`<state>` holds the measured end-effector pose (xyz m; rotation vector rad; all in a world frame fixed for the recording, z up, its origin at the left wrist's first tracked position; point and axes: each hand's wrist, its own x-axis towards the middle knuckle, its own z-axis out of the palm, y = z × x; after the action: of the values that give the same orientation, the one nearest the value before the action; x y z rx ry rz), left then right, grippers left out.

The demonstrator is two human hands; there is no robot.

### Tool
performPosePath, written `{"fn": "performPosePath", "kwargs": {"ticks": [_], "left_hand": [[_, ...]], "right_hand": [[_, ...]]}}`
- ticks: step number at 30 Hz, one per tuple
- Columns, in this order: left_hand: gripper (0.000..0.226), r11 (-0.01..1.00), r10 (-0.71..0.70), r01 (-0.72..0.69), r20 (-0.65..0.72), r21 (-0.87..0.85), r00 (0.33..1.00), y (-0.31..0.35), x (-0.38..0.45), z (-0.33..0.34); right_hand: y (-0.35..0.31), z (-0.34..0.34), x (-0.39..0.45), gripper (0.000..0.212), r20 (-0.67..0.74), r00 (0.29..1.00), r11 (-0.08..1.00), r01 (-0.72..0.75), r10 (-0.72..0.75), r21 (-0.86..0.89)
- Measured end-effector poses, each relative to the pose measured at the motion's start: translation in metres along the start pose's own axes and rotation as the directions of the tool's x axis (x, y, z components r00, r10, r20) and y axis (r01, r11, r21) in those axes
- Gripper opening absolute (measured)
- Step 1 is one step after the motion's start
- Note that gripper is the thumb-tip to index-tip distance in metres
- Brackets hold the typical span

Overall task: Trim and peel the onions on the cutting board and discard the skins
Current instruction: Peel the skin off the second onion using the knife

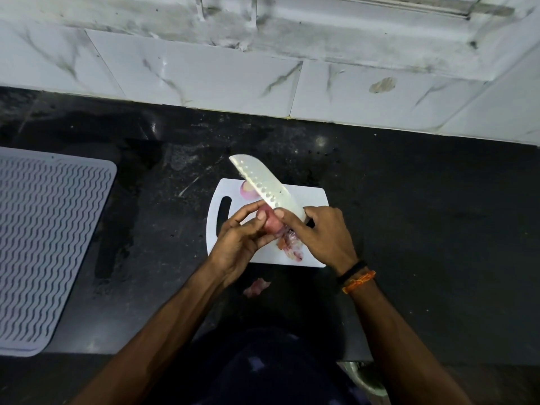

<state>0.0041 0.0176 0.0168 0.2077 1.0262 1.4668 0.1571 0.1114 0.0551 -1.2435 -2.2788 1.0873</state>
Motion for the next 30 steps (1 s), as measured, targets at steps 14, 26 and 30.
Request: {"fn": "performPosePath", "kwargs": {"ticks": [14,26,30], "left_hand": [[0.027,0.980,-0.026,0.009,-0.081,-0.201,0.996,0.009,0.002,0.003],[0.021,0.982,-0.055,0.043,-0.061,-0.183,0.997,0.007,0.002,0.010],[0.020,0.986,-0.067,0.056,-0.064,-0.159,0.996,0.006,0.002,0.010]], "right_hand": [[0.002,-0.010,-0.005,0.059,-0.070,0.990,0.919,-0.088,0.124,0.385],[0.005,0.007,0.001,0.052,-0.100,0.995,1.000,-0.013,0.011,-0.014],[0.002,0.009,0.003,0.055,-0.171,0.985,0.996,0.017,-0.032,-0.084]]}}
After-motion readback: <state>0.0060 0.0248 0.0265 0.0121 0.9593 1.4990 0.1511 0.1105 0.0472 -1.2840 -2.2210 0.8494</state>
